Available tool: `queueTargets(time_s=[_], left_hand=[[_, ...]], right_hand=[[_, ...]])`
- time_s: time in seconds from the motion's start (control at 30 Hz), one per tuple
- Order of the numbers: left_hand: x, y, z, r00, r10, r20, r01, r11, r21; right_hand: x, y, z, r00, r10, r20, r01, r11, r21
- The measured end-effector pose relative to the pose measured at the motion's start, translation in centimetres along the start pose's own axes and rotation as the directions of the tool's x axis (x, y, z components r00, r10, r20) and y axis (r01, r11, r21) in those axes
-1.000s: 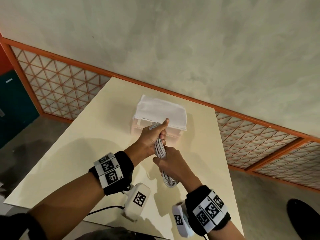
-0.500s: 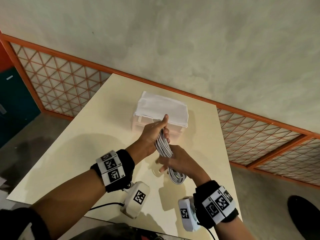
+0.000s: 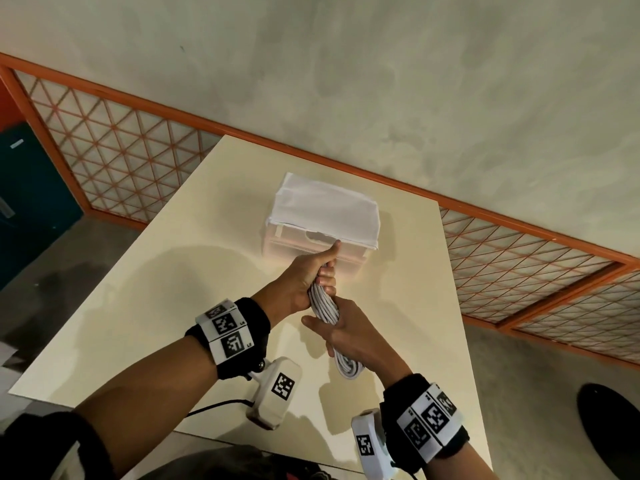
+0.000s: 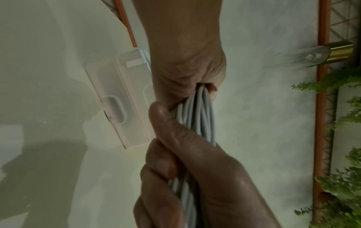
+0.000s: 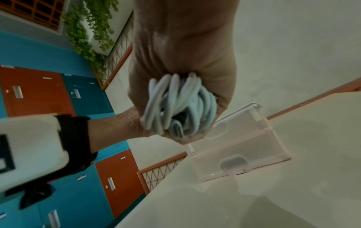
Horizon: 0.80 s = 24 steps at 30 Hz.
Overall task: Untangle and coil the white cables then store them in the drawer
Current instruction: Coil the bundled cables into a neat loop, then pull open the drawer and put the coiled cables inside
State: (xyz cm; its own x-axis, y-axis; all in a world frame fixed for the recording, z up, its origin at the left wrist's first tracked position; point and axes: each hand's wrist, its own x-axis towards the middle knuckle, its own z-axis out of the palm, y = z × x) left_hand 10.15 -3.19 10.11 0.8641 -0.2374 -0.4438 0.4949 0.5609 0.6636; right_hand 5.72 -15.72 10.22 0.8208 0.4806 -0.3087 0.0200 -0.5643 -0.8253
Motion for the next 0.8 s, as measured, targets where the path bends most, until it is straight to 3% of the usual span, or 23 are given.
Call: queueTargets(time_s=[0.27, 0.47, 0.6, 0.73, 0.8], left_hand=[[2.6, -1.3, -1.3, 0.997, -0.022, 0.068, 0.034, 0.983, -0.182], [5.1, -3.1, -1.6, 0.989, -0.105, -0.101, 0.091, 0.987, -0.133], [7.4, -4.0, -3.0, 0.978, -0.151, -0.143, 0.135, 0.984, -0.115], [9.5, -4.2, -4.1, 0.935, -0.031, -0.353, -0.022, 0.989, -0.145], [10.5, -4.1, -4.4, 0.929, 0.007, -0.369, -0.047, 0.994, -0.099]], right_hand=[[1.4, 1.6, -1.7, 0.992, 0.022, 0.127, -0.040, 0.988, 0.146], [3.1, 4.2, -2.6, 0.968, 0.185, 0.170, -0.225, 0.942, 0.251], [3.9, 5.9, -3.5, 0.950, 0.255, 0.179, -0.300, 0.904, 0.304], [4.1, 7.4, -4.3, 0.939, 0.286, 0.192, -0.338, 0.869, 0.361], [4.0, 8.0, -4.8, 0.934, 0.299, 0.195, -0.353, 0.854, 0.381]])
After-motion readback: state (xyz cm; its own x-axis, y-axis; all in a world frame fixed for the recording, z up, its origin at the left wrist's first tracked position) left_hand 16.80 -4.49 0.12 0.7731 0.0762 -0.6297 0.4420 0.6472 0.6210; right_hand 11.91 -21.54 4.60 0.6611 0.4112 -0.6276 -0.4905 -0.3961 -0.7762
